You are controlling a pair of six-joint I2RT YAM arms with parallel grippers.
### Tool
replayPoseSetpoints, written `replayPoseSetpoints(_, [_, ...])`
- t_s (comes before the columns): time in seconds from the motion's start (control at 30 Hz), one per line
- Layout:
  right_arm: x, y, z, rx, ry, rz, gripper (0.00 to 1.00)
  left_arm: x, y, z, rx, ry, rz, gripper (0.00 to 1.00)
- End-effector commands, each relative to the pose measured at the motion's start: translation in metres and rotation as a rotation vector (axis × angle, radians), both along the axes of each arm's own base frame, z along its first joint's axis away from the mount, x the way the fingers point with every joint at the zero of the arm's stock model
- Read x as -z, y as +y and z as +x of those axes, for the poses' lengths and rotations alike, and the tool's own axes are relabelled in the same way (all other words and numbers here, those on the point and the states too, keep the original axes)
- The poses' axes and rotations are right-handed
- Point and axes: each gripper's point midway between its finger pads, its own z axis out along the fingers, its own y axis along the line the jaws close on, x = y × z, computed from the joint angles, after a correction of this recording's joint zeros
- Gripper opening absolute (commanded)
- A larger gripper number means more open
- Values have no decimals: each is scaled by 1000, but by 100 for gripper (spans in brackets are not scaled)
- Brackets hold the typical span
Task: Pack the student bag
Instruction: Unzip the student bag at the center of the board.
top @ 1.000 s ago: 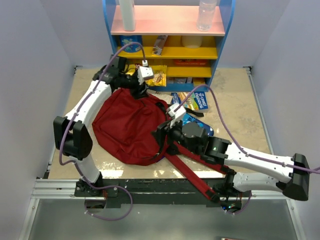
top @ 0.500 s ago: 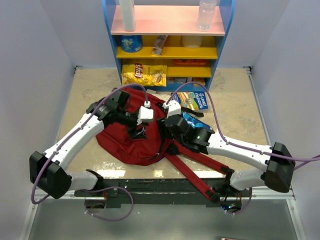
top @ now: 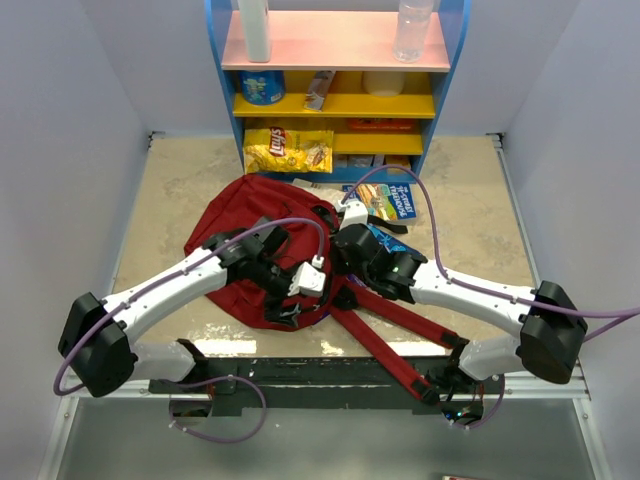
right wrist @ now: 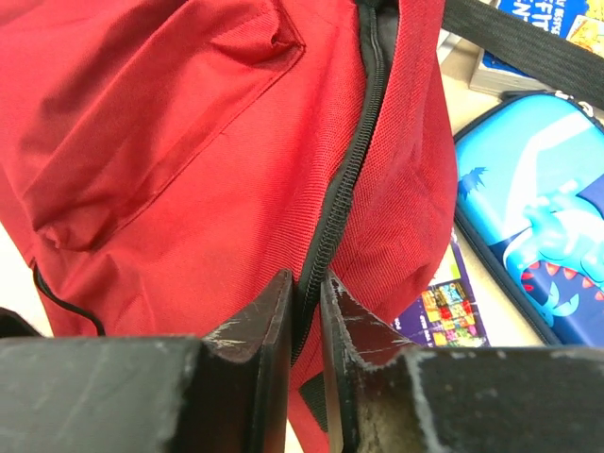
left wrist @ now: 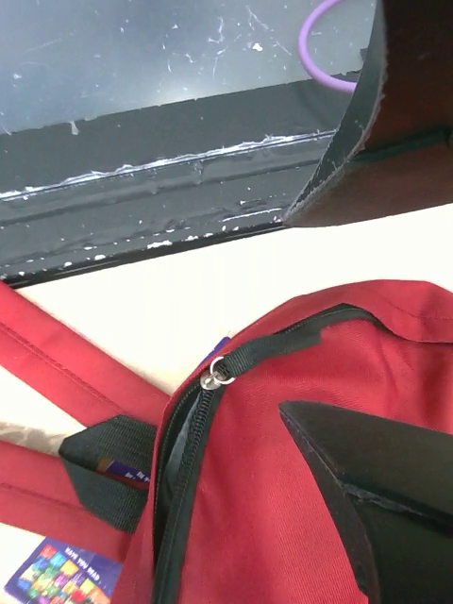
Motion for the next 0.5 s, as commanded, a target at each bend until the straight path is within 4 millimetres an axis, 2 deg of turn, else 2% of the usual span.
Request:
replayPoseSetpoints(0.0, [-11, 10, 5, 5, -22, 82, 19, 8, -5, 3, -9, -11, 16, 77])
replayPoseSetpoints(0.13, [-11, 9, 5, 6, -25, 83, 17, 16, -8, 7, -15, -52, 40, 74])
replayPoseSetpoints(0.33, [-14, 12, 3, -14, -27, 108, 11, 34, -2, 26, -25, -137, 107, 65])
replayPoseSetpoints(0.47, [-12, 12, 0, -28, -16, 115, 9, 28, 0, 37, -10, -212, 113, 64])
